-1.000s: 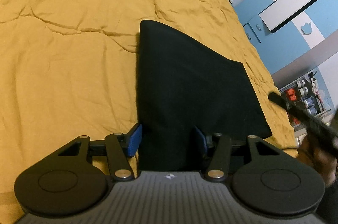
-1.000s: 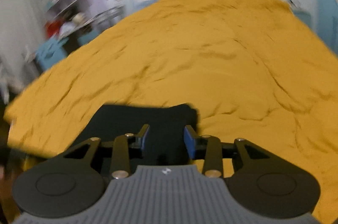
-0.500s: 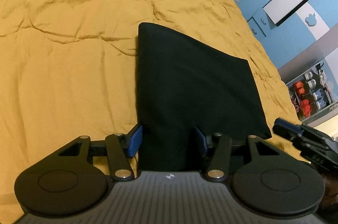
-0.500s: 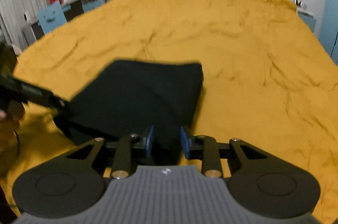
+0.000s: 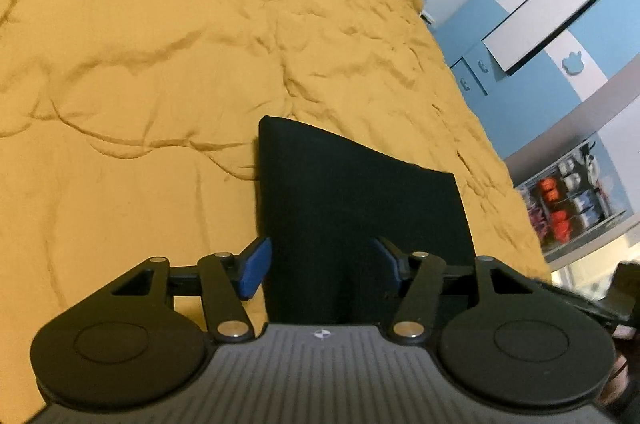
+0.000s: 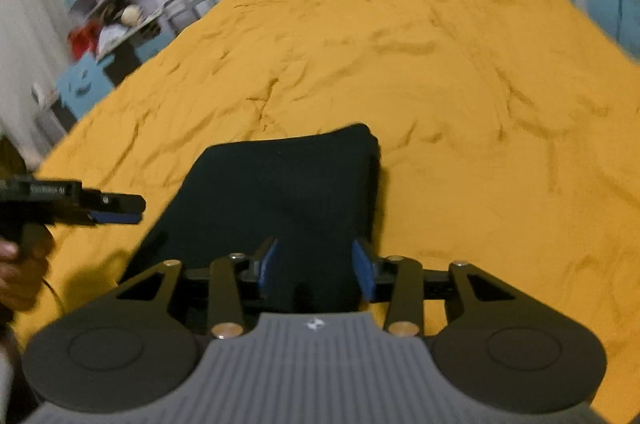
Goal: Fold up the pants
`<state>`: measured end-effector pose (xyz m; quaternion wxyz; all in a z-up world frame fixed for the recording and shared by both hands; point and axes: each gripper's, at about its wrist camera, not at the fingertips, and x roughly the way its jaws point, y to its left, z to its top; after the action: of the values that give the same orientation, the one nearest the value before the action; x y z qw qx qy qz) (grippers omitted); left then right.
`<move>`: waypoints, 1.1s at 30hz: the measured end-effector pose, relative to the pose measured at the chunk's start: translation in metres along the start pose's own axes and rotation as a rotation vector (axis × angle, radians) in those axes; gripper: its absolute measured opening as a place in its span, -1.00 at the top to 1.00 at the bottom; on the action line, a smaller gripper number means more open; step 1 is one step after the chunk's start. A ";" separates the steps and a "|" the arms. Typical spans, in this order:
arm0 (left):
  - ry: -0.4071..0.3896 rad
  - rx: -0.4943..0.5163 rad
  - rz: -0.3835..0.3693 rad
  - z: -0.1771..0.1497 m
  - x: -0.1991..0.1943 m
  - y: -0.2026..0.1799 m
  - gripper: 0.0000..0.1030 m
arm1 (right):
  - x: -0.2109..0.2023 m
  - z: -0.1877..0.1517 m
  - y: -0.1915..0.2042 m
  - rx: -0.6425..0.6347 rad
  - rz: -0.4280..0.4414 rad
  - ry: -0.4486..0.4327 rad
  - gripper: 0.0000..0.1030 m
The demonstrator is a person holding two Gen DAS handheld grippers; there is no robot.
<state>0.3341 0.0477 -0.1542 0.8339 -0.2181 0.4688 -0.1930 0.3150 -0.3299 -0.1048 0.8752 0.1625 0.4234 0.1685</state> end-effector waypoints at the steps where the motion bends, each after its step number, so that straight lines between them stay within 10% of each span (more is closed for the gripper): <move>1: 0.014 -0.014 0.000 0.002 0.005 0.003 -0.31 | 0.002 0.000 -0.005 0.032 0.006 0.016 0.27; 10: 0.053 -0.056 -0.036 0.002 0.035 0.018 -0.26 | 0.005 -0.020 -0.030 0.202 0.110 0.085 0.75; 12: 0.079 -0.053 -0.040 0.004 0.042 0.020 0.28 | 0.005 -0.021 -0.037 0.246 0.144 0.083 0.84; 15: 0.076 -0.059 -0.063 0.007 0.039 0.025 0.56 | 0.000 -0.018 -0.038 0.268 0.189 0.066 0.92; 22: 0.061 -0.165 -0.125 -0.001 0.039 0.049 0.31 | 0.008 -0.027 -0.044 0.286 0.185 0.098 0.89; 27: 0.112 -0.142 -0.167 -0.015 0.020 0.049 -0.25 | -0.013 -0.026 -0.042 0.289 0.228 0.051 0.16; 31: 0.144 -0.095 -0.206 -0.035 0.013 0.042 -0.19 | -0.009 -0.028 -0.047 0.292 0.214 0.053 0.33; 33: 0.132 -0.052 -0.166 -0.040 0.015 0.037 0.35 | -0.005 -0.025 -0.050 0.290 0.237 0.050 0.60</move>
<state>0.3112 0.0635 -0.2032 0.7764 -0.2647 0.5078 -0.2631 0.2997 -0.3727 -0.1375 0.8059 0.3314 0.4427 0.2114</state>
